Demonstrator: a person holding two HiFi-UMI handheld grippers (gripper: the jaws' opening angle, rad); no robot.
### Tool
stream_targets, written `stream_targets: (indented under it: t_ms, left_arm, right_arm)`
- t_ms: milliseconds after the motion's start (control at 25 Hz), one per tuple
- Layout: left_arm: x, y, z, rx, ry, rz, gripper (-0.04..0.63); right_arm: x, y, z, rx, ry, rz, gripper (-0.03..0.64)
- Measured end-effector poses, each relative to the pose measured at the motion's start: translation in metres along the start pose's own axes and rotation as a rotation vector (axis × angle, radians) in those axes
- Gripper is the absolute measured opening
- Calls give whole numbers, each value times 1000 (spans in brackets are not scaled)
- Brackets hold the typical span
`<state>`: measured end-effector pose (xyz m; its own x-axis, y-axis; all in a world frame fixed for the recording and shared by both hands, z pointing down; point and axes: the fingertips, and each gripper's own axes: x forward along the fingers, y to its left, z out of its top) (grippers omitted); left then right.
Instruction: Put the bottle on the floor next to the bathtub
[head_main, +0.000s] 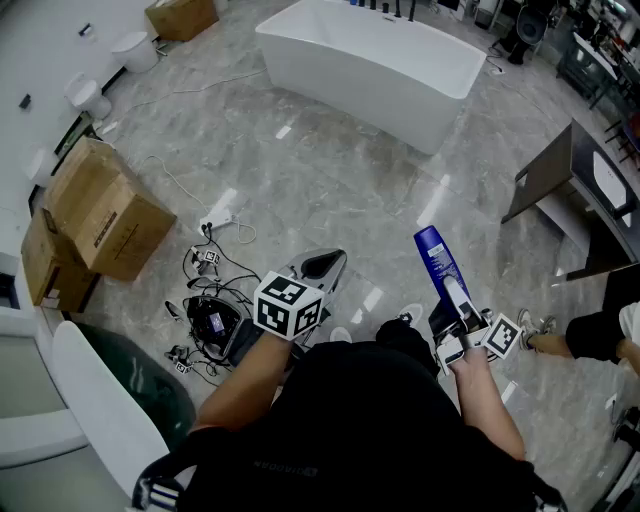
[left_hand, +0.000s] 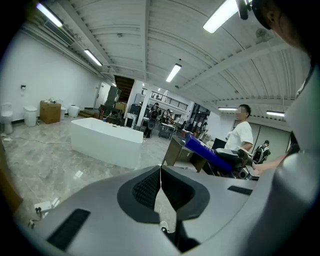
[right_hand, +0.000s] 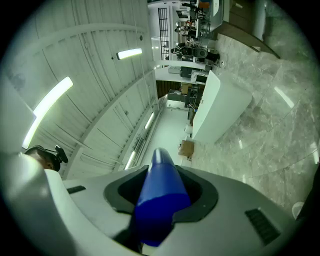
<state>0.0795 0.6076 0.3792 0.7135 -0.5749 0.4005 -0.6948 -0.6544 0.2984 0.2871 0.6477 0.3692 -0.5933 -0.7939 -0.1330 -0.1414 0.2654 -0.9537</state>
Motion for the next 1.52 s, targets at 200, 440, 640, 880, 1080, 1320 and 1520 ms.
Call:
stream_targets:
  t_ms: [200, 440, 640, 880, 1080, 1320, 1520]
  left_arm:
    - [-1, -4, 5, 16, -4, -2, 17]
    - [-3, -10, 1, 22, 3, -6, 18]
    - [-8, -9, -2, 20, 1, -7, 18]
    - [-14, -4, -12, 13, 23, -4, 18]
    - [-16, 6, -16, 2, 40, 9, 17]
    - [-21, 14, -19, -11, 38, 16, 18]
    - [-15, 17, -22, -27, 50, 10, 18]
  right_arm:
    - [-4, 5, 0, -14, -3, 9, 166]
    - [-7, 8, -3, -18, -6, 15, 166]
    - [-7, 13, -7, -49, 1, 24, 167]
    - [-5, 17, -15, -83, 45, 24, 167]
    - [-5, 7, -17, -67, 53, -16, 167]
    - [-2, 1, -20, -53, 46, -38, 167]
    - [3, -2, -19, -24, 43, -46, 167]
